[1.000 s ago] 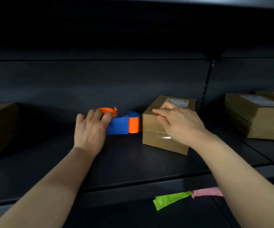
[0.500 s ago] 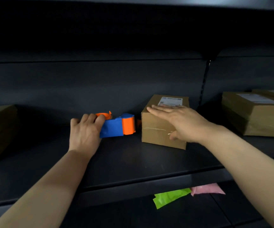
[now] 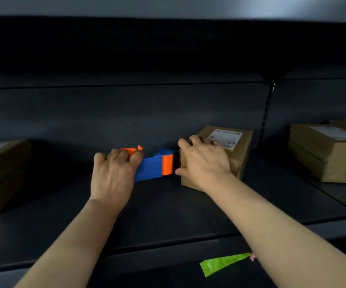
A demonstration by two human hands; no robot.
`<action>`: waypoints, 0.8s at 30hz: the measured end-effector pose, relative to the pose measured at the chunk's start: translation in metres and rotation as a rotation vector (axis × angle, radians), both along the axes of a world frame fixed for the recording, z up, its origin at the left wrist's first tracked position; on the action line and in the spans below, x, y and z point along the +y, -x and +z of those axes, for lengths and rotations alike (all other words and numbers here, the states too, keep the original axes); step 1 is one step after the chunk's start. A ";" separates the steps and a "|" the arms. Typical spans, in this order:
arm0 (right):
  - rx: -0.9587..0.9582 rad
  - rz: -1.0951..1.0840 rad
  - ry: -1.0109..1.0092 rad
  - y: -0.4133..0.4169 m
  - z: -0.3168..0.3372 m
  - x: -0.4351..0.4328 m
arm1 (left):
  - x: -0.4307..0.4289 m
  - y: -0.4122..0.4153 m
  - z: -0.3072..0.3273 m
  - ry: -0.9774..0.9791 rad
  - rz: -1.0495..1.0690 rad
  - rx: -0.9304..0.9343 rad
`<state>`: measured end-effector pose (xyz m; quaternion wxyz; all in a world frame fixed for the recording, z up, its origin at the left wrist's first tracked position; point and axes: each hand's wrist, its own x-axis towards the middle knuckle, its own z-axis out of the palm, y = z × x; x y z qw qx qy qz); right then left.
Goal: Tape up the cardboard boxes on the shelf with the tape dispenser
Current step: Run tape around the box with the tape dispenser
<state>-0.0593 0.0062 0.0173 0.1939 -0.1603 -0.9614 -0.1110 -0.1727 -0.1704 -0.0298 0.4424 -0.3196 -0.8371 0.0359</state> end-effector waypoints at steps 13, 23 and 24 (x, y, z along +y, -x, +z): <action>0.133 0.095 -0.045 -0.012 -0.002 0.003 | 0.021 -0.018 0.035 0.145 0.413 -0.265; 0.314 -0.016 -0.029 -0.018 -0.018 -0.004 | 0.018 -0.010 -0.005 0.067 0.158 -0.230; 0.386 -0.037 -0.058 -0.014 -0.024 -0.005 | 0.018 -0.009 -0.006 0.033 0.123 -0.223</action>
